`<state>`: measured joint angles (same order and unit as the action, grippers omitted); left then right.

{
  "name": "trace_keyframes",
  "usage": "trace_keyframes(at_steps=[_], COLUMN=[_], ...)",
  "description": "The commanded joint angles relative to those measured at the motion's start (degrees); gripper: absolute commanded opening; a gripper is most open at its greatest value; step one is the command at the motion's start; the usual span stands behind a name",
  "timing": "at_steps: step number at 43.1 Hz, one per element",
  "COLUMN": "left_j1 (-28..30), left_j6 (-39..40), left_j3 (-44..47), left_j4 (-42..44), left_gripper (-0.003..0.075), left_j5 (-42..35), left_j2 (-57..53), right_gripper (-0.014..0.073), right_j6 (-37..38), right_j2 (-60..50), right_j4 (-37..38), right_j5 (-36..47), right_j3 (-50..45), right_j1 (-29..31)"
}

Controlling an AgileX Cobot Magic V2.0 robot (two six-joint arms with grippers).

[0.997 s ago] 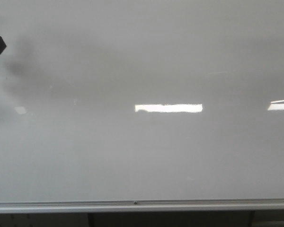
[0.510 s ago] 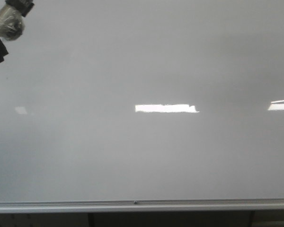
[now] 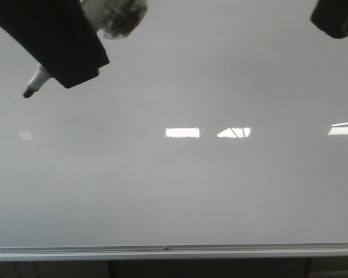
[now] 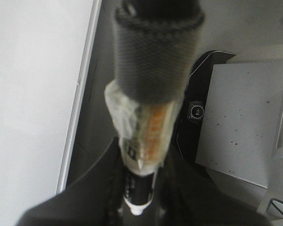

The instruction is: Write number 2 on whiteboard

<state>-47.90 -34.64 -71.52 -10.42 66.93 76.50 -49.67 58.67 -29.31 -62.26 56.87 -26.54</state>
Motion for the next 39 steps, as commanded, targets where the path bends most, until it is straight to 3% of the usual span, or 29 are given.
trace_keyframes(at_steps=[1,10,19,31,39], left_j1=[-2.8,-6.0,-6.8,-6.8,-6.8], left_j6=[0.1,0.1,0.1,0.1,0.1], left_j3=[-2.0,-2.3,-4.6,-5.2,-5.2], left_j4=[-0.8,-0.7,-0.9,-0.7,0.3], left_gripper=[-0.0020,-0.0020,-0.0020,-0.0020,-0.0020], left_j5=[-1.4,-1.6,-2.2,0.0,0.3], left_j2=[-1.4,1.6,3.1,3.1,3.1], right_gripper=[0.0621,0.0621,0.0617,0.0430,0.0374], right_j6=[-1.6,-1.6,-1.6,-1.6,-1.6], right_j2=[0.9,5.1,8.5,8.4,8.4], right_j4=[-2.6,-2.6,-2.5,-2.4,-1.7], right_j5=[1.6,2.0,3.9,3.7,3.9], right_j3=[4.5,10.0,10.7,11.0,11.0], right_j1=[-4.1,-12.3,-15.1,-15.1,-15.1])
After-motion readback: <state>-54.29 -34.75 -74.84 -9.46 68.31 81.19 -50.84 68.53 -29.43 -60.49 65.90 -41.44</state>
